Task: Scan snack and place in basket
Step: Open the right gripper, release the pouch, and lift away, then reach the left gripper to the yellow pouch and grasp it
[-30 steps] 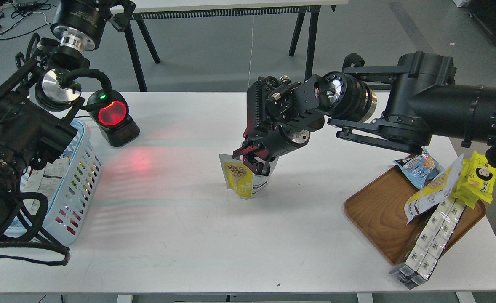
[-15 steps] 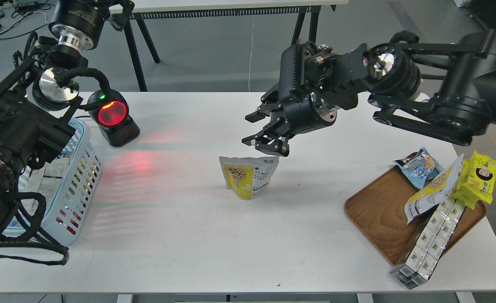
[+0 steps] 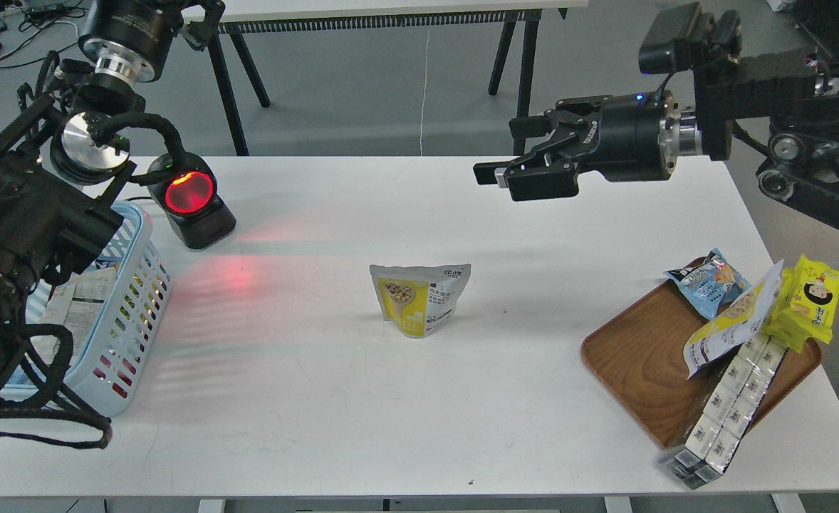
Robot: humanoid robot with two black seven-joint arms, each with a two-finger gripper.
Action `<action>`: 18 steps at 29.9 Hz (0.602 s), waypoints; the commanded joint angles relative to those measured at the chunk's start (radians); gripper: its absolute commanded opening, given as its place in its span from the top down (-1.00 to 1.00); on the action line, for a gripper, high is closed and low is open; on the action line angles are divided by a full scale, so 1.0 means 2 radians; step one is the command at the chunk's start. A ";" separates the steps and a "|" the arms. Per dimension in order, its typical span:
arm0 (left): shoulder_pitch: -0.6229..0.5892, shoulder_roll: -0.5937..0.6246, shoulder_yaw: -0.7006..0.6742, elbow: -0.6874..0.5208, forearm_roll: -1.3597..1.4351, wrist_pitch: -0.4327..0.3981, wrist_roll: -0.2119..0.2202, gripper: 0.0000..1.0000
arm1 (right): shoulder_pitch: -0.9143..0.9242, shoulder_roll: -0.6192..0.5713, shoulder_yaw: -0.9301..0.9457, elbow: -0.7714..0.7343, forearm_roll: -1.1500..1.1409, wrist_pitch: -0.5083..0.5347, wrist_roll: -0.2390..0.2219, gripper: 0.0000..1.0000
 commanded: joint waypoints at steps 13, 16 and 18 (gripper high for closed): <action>-0.026 0.019 0.086 -0.008 0.047 0.000 0.001 -1.00 | -0.050 0.024 0.041 -0.185 0.341 -0.020 0.000 -0.98; -0.044 0.037 0.096 -0.018 0.089 0.000 0.001 -1.00 | -0.052 0.038 0.041 -0.222 0.446 -0.018 0.000 -0.98; -0.058 0.051 0.095 -0.028 0.133 0.000 0.002 -1.00 | -0.052 0.052 0.041 -0.244 0.514 -0.017 0.000 -0.98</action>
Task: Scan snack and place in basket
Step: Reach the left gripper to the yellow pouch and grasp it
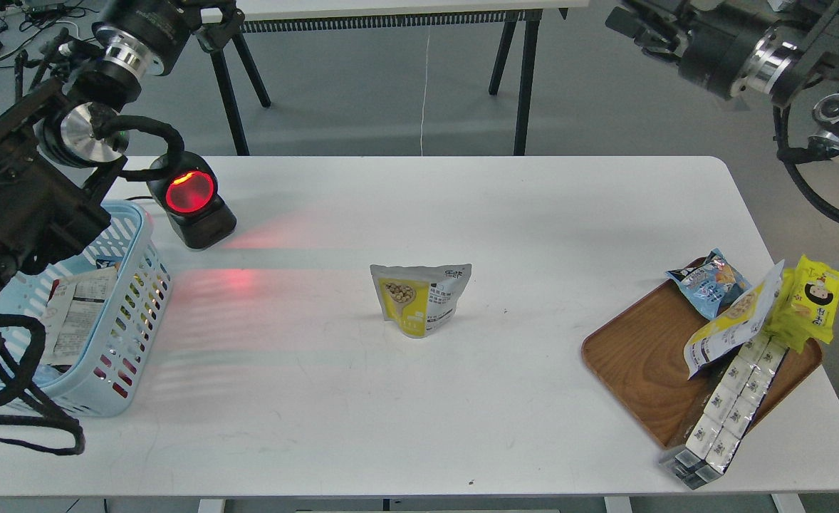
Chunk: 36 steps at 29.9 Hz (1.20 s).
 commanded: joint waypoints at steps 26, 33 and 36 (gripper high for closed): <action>-0.035 0.149 0.003 -0.436 0.727 0.000 -0.007 -0.88 | -0.164 0.094 0.250 -0.103 0.451 0.013 0.000 -0.98; -0.018 0.087 0.039 -0.469 0.942 0.000 -0.005 -0.87 | -0.162 0.092 0.251 -0.095 0.451 0.013 0.000 -0.98; -0.003 0.067 0.062 -0.469 1.046 0.000 -0.007 -0.87 | -0.163 0.089 0.248 -0.095 0.450 0.013 0.000 -0.98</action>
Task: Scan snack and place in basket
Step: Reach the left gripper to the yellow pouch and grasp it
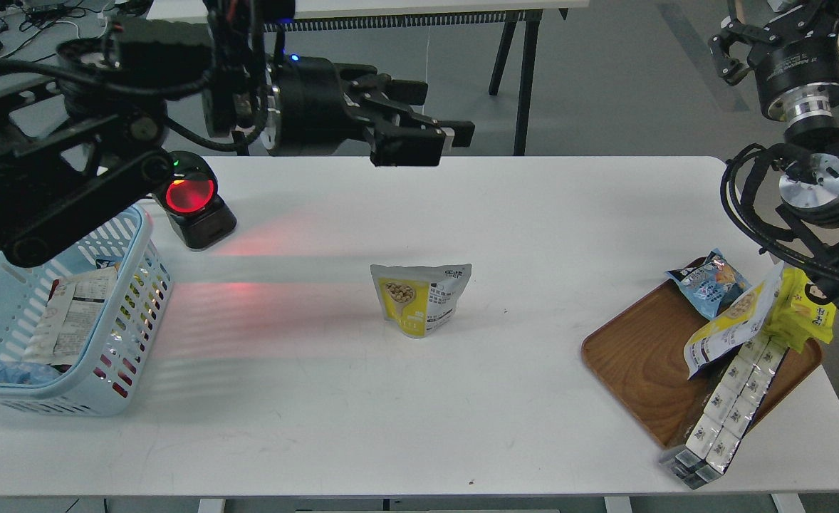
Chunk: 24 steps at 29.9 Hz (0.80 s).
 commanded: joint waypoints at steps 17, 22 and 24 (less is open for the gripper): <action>0.082 -0.065 0.081 0.020 0.183 0.000 -0.001 -0.87 | -0.030 -0.010 0.000 0.036 -0.001 0.046 0.000 -0.98; 0.087 -0.064 0.082 0.037 0.183 0.000 -0.001 -0.87 | -0.040 -0.004 0.017 0.035 0.000 0.058 0.000 -0.98; 0.086 -0.063 0.082 0.046 0.183 0.000 -0.001 -0.87 | -0.047 -0.003 0.023 0.037 0.000 0.061 0.000 -0.98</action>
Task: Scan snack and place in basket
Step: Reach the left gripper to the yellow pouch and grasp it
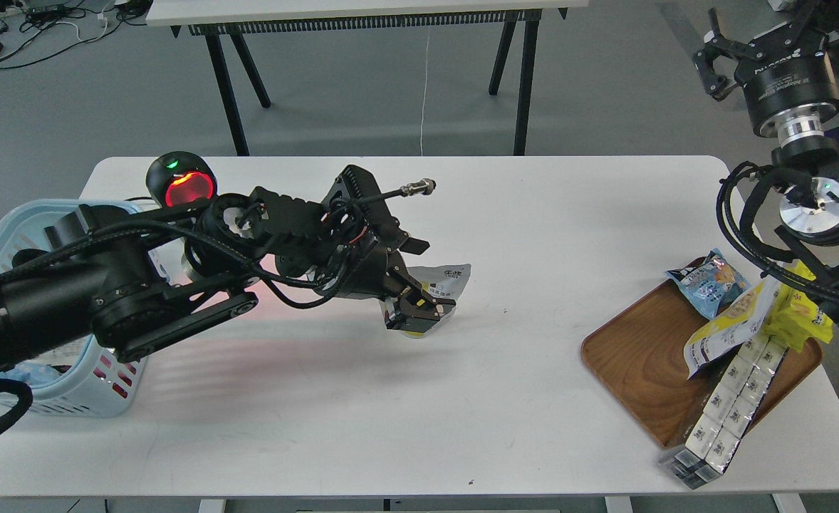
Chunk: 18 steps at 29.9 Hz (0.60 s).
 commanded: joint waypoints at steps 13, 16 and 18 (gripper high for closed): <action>0.001 0.005 0.002 0.019 0.000 0.000 -0.026 -0.03 | -0.010 -0.004 0.011 0.001 0.000 0.017 0.000 -0.98; 0.001 0.005 0.002 0.020 0.000 0.000 -0.026 0.02 | -0.010 -0.005 0.011 0.001 0.000 0.017 0.000 -0.98; 0.001 0.005 0.002 0.020 0.000 0.000 -0.026 0.06 | -0.009 -0.008 0.012 0.001 0.000 0.017 0.000 -0.98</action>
